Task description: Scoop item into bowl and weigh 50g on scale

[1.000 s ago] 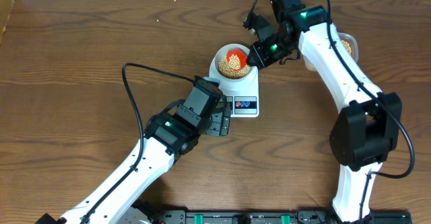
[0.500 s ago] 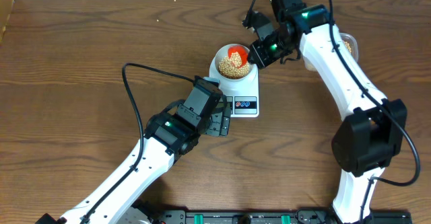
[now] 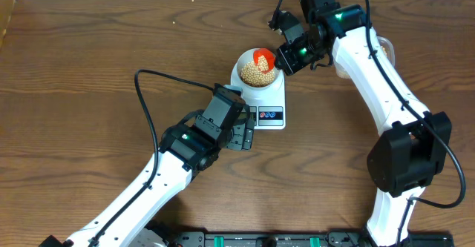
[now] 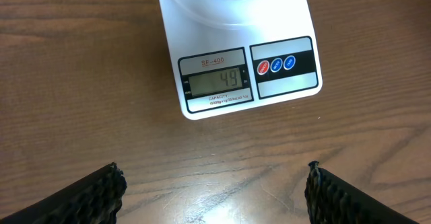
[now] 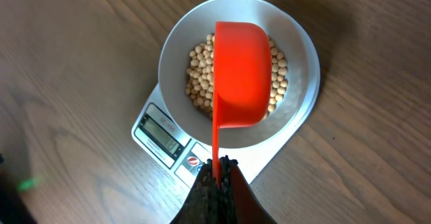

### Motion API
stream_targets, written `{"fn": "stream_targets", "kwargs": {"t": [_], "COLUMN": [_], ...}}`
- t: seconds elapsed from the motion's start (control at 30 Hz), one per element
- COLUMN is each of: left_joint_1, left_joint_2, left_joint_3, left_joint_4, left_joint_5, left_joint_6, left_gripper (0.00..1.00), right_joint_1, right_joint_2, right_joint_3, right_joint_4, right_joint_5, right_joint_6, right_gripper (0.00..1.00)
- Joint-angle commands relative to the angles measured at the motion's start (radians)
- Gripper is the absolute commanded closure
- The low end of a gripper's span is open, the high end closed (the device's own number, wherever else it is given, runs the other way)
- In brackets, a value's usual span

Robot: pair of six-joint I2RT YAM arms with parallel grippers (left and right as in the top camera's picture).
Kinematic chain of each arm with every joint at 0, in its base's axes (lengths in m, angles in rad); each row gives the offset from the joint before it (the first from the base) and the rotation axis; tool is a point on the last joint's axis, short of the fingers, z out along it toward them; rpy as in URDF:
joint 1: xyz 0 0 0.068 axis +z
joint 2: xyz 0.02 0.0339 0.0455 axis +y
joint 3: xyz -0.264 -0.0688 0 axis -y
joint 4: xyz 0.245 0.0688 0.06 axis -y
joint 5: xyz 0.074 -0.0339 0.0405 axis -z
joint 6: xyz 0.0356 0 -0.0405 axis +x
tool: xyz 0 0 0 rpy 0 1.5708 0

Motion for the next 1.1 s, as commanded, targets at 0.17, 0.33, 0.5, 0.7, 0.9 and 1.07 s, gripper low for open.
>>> {"fn": "stream_targets", "kwargs": {"t": [0.17, 0.33, 0.5, 0.7, 0.9, 1.07], "left_joint_1": [0.003, 0.003, 0.003, 0.003, 0.003, 0.003], "left_joint_2": [0.0, 0.0, 0.0, 0.0, 0.0, 0.0], "left_joint_3": [0.0, 0.0, 0.0, 0.0, 0.0, 0.0], "left_joint_4": [0.001, 0.001, 0.001, 0.001, 0.001, 0.001], "left_joint_5": [-0.009, -0.009, -0.009, -0.009, -0.009, -0.009], "left_joint_6": [0.006, 0.006, 0.006, 0.006, 0.006, 0.006], "left_gripper": [0.12, 0.12, 0.12, 0.12, 0.12, 0.12], "right_joint_1": [0.01, 0.013, 0.013, 0.013, 0.013, 0.013], "right_joint_2": [-0.029, -0.029, -0.029, -0.029, -0.029, -0.029], "right_joint_3": [0.009, 0.009, 0.009, 0.009, 0.009, 0.009], "right_joint_4": [-0.007, -0.008, -0.008, -0.008, -0.008, -0.007], "right_joint_5": [0.032, 0.032, 0.034, 0.035, 0.035, 0.035], "right_joint_6": [-0.028, -0.035, -0.043, -0.042, -0.042, -0.042], "right_gripper": [0.99, 0.99, 0.99, 0.99, 0.99, 0.99]}}
